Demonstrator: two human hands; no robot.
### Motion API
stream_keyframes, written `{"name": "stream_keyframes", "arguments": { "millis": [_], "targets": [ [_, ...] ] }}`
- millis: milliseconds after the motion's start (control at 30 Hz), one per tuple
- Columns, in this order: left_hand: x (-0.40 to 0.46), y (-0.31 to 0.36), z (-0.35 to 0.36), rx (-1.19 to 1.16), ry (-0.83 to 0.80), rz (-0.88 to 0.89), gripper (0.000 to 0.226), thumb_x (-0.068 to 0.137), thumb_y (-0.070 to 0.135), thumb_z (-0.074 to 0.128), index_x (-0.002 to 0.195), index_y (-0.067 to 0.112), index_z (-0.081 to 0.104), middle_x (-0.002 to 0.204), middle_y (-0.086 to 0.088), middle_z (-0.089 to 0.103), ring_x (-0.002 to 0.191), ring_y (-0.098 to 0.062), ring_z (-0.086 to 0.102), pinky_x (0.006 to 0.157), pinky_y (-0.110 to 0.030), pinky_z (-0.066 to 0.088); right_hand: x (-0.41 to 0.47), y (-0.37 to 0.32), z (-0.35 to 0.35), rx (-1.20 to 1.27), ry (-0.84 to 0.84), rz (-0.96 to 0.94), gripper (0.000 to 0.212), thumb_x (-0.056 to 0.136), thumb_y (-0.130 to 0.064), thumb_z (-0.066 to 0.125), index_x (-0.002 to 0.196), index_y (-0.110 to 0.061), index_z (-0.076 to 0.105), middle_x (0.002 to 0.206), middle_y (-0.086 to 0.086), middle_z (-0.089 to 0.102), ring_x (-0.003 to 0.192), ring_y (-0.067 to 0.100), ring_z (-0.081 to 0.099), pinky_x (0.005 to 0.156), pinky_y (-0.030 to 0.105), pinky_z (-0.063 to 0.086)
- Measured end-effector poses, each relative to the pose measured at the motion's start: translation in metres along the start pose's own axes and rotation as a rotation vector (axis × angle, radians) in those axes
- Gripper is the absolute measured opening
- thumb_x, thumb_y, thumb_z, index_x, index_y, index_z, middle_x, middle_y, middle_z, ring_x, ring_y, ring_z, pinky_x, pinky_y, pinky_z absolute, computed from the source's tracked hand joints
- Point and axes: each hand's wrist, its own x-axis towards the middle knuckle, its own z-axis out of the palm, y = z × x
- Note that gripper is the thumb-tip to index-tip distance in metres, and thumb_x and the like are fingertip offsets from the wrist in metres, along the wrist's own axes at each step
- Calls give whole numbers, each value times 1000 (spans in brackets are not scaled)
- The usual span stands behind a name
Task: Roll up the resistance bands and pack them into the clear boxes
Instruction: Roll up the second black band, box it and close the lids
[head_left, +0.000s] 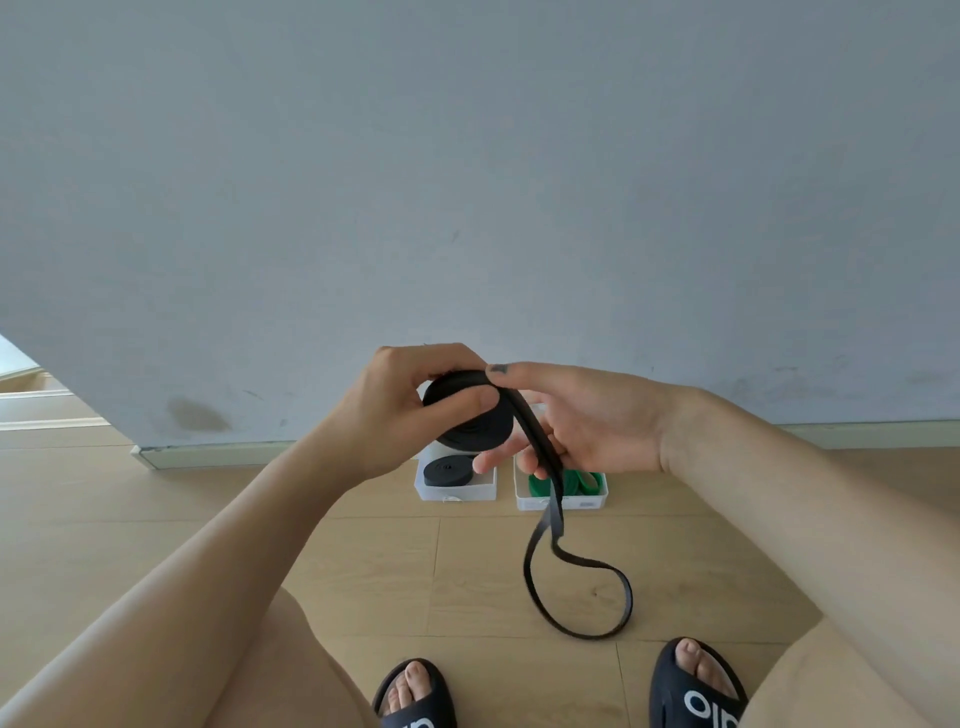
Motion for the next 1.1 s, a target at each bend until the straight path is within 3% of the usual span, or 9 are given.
{"name": "stream_keyframes", "arguments": {
  "millis": [167, 300, 467, 600, 700, 833, 933, 1000, 1100],
  "targets": [
    [-1, -1, 0, 81, -76, -15, 7, 92, 15, 74, 96, 21, 74, 86, 7, 73, 86, -17, 67, 78, -29, 53, 4, 4, 1, -69, 43, -6, 45, 94, -50, 66, 124, -16, 70, 110, 21, 75, 69, 13, 48, 77, 30, 39],
    [-1, -3, 6, 173, -97, 25, 8, 93, 18, 71, 85, 19, 71, 69, 3, 63, 66, -17, 55, 64, -38, 46, 4, 5, 7, -128, 71, 15, 44, 92, -58, 64, 114, -21, 73, 104, 18, 77, 65, 13, 48, 84, 35, 36],
    [0, 0, 2, 1, -27, -46, 8, 93, 25, 67, 90, 30, 71, 80, 11, 70, 78, -10, 64, 70, -17, 47, 0, -2, -1, 41, -35, -6, 56, 98, -48, 60, 140, -12, 58, 124, 31, 69, 66, 16, 49, 75, 31, 43],
    [0, -2, 1, 26, -21, -33, 3, 94, 21, 73, 96, 23, 73, 86, 11, 74, 85, -12, 68, 77, -17, 51, -1, -1, 3, 42, 56, -14, 38, 95, -45, 65, 118, -14, 70, 97, 22, 75, 64, 14, 46, 70, 27, 43],
    [0, -1, 4, 133, -74, -9, 3, 90, 26, 74, 90, 24, 72, 81, 9, 71, 80, -15, 64, 74, -28, 51, 1, 4, 6, -89, 125, -24, 40, 90, -54, 68, 100, -16, 76, 91, 18, 75, 65, 15, 49, 73, 29, 43],
    [1, 0, 4, 27, -30, -37, 7, 95, 17, 70, 91, 21, 73, 80, 8, 70, 79, -12, 63, 72, -20, 49, 1, 3, -1, -81, 63, 2, 59, 92, -63, 62, 128, -18, 69, 115, 19, 75, 80, 23, 53, 81, 35, 44],
    [1, 1, 0, -45, -11, -50, 5, 96, 17, 69, 95, 17, 74, 84, 5, 73, 83, -13, 66, 75, -18, 50, 1, 1, -5, 11, -15, -16, 56, 95, -55, 63, 136, -16, 62, 124, 27, 70, 93, 36, 45, 74, 34, 41],
    [0, 1, 0, -24, -32, -53, 4, 94, 14, 72, 96, 17, 74, 86, 4, 74, 86, -14, 68, 78, -19, 51, 2, 2, -2, -13, 19, -20, 44, 96, -51, 64, 124, -17, 68, 112, 26, 74, 75, 28, 50, 71, 31, 36],
    [-1, 1, 3, 88, -106, -38, 8, 89, 29, 72, 94, 23, 74, 85, 7, 73, 85, -16, 67, 79, -27, 53, 3, 4, 5, -146, 111, -23, 41, 96, -55, 61, 110, -19, 74, 100, 24, 76, 55, 10, 51, 69, 31, 35]
  ]
}}
